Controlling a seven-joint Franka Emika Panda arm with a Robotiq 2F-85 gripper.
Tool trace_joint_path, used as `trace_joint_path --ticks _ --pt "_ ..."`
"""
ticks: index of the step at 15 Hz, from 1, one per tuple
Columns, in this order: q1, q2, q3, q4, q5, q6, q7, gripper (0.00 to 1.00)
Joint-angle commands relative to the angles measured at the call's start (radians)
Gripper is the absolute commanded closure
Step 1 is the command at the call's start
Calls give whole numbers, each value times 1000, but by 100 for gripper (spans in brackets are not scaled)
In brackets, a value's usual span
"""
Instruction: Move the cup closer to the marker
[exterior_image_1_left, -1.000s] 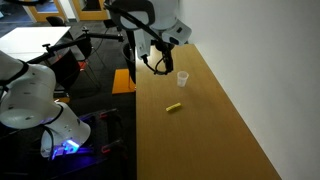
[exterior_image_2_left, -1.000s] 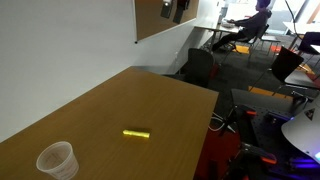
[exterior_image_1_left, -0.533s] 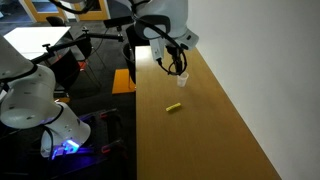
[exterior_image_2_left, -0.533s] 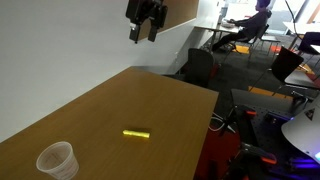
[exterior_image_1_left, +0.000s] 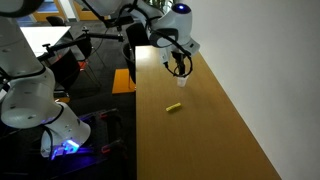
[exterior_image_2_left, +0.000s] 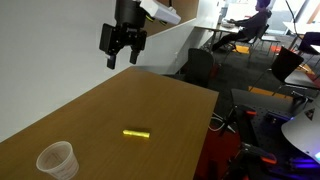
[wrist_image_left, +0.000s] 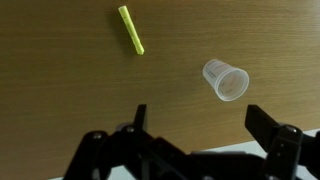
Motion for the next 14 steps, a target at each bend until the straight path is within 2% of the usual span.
trace_joint_path --ticks 1,11,14 --pt "19 84 16 75 -12 9 53 0" --pt "99 263 25 192 -112 -19 118 0" --pt "92 254 32 164 -102 -4 84 0"
